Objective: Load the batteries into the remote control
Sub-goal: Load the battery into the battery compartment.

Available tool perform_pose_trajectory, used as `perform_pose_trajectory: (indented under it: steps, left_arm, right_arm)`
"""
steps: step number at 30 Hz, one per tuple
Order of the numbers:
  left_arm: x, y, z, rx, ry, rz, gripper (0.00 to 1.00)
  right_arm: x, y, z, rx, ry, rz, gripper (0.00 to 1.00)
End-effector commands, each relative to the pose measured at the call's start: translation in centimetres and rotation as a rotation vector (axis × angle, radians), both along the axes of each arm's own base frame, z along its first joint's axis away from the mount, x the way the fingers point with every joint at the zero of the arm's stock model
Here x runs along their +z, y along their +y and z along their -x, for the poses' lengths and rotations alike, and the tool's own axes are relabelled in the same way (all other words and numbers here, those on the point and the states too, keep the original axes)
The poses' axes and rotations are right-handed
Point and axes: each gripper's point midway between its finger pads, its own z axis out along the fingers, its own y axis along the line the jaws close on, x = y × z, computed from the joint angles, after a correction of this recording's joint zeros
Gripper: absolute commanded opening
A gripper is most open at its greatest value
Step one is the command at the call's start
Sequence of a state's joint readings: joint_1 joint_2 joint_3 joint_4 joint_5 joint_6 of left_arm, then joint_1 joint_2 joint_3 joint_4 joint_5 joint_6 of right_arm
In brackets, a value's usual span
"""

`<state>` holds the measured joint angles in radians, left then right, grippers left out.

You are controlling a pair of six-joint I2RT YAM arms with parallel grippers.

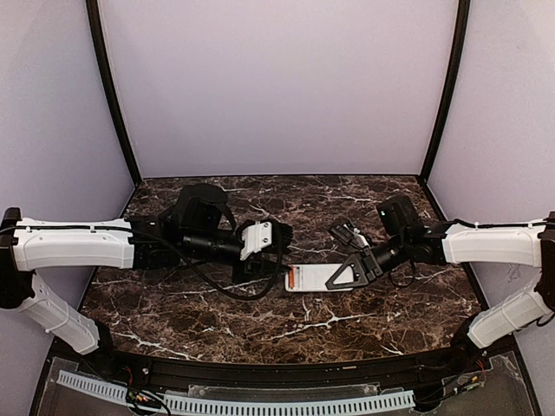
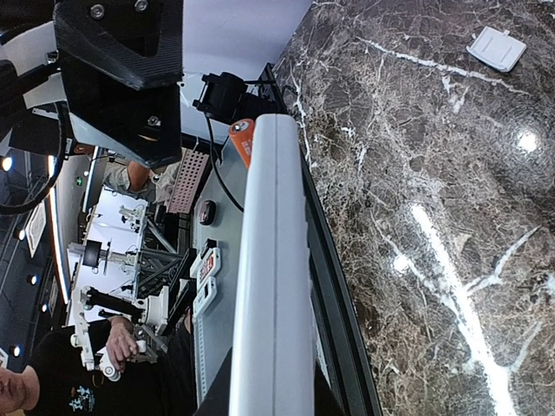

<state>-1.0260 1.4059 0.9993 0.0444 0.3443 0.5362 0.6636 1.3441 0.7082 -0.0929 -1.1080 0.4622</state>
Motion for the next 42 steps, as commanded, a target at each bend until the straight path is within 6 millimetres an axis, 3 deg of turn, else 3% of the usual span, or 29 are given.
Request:
perform_pose_trajectory:
  steps: [1,20,42]
  left_arm:
    - [-0.6,0.0,0.7,-0.035,0.012,-0.043,0.34]
    - [-1.6,-0.6,1.0,-0.061,0.005,-0.089,0.24]
    - [-4.5,-0.2,1.4,-0.078,0.005,-0.201,0.11]
  right_arm:
    - [0.8,0.4,0.6,0.042,-0.021,-0.032,0.00]
    - [0.8,0.6,0.9,0.058,-0.028,-0.027,0.00]
    - [1.4,0.7,0.9,0.067,-0.050,-0.039,0.00]
